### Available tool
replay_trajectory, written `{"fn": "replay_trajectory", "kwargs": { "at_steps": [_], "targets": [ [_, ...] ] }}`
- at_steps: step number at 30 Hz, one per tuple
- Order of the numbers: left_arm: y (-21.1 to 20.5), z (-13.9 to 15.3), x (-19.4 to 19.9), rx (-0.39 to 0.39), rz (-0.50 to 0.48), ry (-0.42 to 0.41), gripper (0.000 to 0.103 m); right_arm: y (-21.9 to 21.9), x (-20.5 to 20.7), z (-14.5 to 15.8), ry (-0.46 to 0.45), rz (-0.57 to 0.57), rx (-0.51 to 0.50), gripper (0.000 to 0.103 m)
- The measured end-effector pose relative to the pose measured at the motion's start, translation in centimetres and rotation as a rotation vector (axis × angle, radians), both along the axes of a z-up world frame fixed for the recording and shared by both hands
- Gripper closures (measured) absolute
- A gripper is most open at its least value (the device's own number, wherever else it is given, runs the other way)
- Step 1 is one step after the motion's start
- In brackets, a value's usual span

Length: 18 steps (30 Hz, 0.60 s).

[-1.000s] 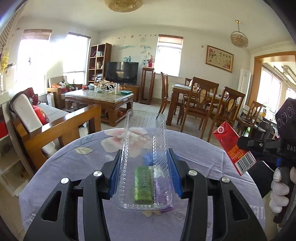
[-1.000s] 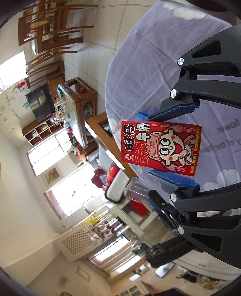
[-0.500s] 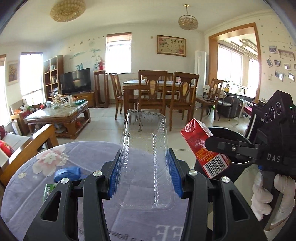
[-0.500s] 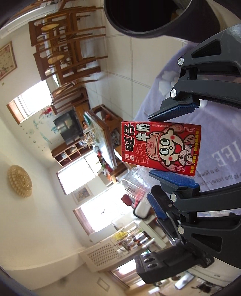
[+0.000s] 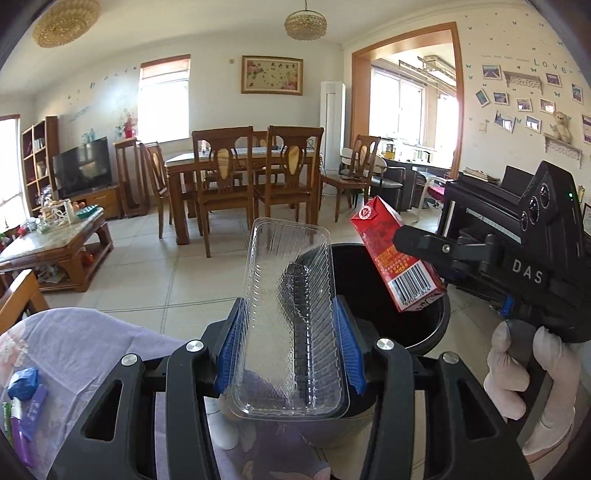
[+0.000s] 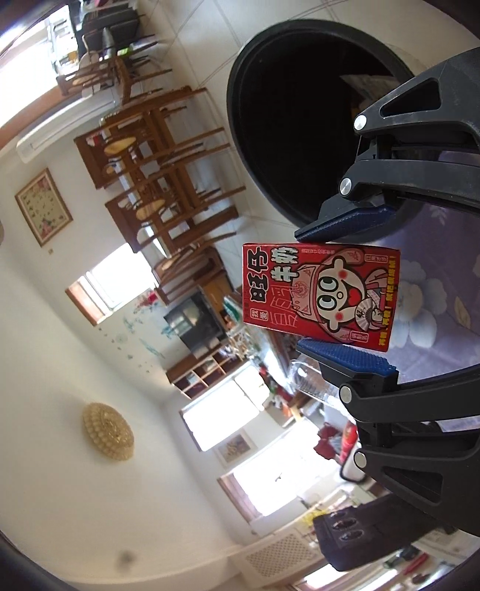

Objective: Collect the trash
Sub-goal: 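Carry the plastic tray and red snack box over the black bin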

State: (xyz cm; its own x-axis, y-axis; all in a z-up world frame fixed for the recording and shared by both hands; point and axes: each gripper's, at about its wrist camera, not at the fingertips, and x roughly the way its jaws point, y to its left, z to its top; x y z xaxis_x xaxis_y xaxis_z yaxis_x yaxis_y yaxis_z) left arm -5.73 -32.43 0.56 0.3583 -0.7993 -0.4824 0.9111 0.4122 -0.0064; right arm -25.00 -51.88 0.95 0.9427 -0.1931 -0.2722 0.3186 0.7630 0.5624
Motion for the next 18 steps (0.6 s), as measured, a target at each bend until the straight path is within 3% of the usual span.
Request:
{"fn": "replay_trajectory", "kwargs": {
  "at_steps": [9, 18],
  "targets": [
    [-6.7, -2.4, -1.9, 0.030, -0.104, 0.044, 0.056, -7.9, -4.3, -3.2, 0.122, -0.258, 0.046, 0.049],
    [-11.6, -5.2, -1.7, 0.065, -0.147, 0.115, 0.056, -10.0, -3.7, -6.7, 0.198, -0.329, 0.103, 0.049]
  ]
}}
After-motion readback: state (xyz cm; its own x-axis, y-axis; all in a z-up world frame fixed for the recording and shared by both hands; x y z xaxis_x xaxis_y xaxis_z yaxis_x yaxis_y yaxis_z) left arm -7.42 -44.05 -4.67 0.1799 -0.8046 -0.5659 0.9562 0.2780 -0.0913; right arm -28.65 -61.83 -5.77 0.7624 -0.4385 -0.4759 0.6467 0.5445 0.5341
